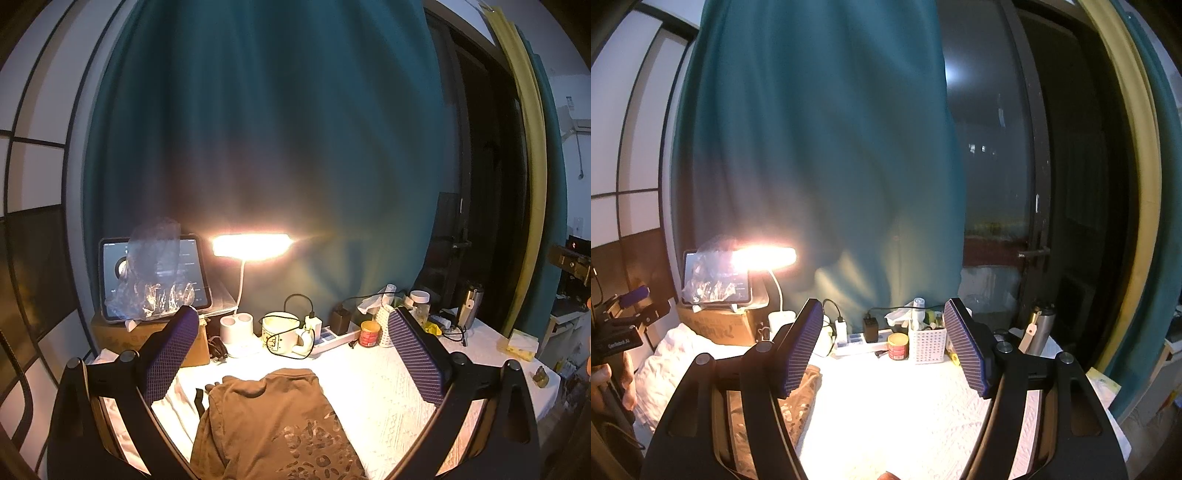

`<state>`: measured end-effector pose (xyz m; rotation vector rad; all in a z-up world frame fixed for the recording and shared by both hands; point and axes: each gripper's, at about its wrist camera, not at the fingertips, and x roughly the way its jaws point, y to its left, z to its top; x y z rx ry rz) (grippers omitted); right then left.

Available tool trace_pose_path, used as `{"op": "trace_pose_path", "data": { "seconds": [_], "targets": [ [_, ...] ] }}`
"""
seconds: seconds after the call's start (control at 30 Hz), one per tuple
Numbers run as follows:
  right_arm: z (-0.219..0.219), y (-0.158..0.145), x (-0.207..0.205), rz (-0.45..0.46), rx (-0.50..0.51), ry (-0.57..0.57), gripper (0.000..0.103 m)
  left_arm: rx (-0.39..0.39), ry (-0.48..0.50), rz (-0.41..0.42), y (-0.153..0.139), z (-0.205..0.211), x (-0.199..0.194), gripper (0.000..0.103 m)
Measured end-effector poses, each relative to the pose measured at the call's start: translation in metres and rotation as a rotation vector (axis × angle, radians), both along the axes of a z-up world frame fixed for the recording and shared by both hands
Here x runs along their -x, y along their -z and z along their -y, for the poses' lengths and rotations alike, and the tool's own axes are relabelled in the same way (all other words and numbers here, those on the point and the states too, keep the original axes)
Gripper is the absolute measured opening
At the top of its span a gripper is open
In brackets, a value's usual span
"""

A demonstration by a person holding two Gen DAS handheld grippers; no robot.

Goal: Fold small clothes

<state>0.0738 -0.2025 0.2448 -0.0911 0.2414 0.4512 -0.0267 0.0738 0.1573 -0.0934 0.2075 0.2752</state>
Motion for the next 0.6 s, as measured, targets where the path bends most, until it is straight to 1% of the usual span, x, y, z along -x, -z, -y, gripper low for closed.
{"op": "trace_pose_path", "data": {
  "seconds": [0.6],
  "targets": [
    [0.0026,0.0022,0.0019,-0.003,-0.003,0.004,0.072,0.006,-0.003,-0.003,0.0018,0.0014,-0.0021,0.101]
  ]
}}
